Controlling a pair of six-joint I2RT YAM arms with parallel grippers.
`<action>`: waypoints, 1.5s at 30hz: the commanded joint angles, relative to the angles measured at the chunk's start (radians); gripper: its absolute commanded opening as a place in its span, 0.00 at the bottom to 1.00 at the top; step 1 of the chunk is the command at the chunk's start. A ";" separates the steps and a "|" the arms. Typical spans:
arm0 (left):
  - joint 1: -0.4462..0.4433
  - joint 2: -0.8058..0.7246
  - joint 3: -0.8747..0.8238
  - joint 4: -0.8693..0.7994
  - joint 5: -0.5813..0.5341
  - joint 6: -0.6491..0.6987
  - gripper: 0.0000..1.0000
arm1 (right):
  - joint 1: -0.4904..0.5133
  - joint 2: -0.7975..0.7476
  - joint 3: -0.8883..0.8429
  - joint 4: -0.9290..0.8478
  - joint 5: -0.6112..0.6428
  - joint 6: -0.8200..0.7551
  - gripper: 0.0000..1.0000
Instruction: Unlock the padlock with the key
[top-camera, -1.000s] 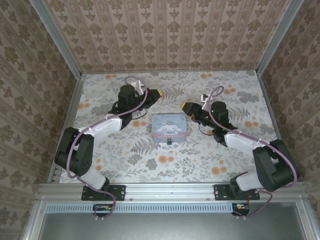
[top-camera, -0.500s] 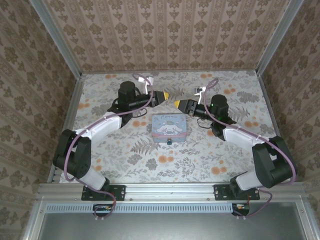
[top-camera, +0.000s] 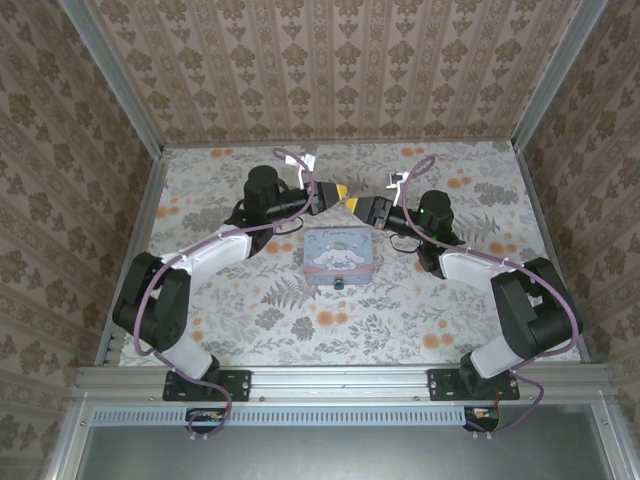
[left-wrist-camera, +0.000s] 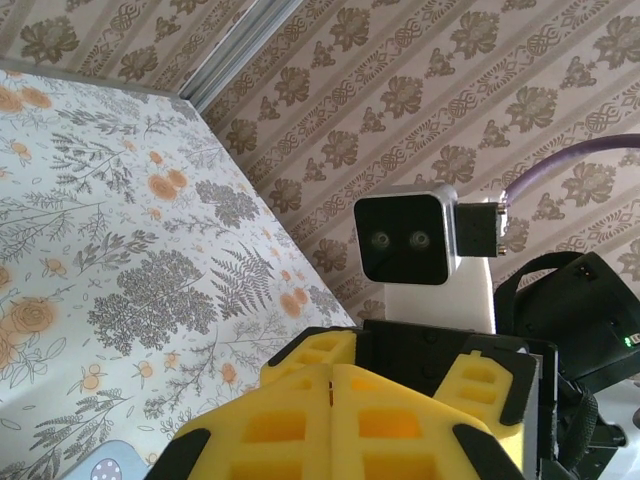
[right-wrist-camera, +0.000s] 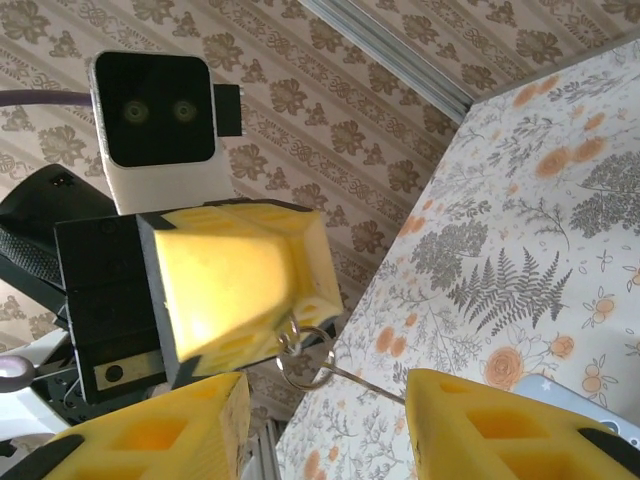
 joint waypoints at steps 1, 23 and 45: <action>-0.013 0.011 -0.012 0.048 -0.004 -0.013 0.00 | 0.007 -0.011 0.018 0.057 -0.016 0.015 0.46; -0.038 0.024 -0.014 0.074 -0.031 -0.079 0.00 | 0.033 0.053 0.053 0.111 0.006 0.054 0.20; 0.055 -0.060 -0.132 0.088 -0.180 -0.250 0.68 | 0.031 0.010 -0.013 0.012 0.010 -0.023 0.00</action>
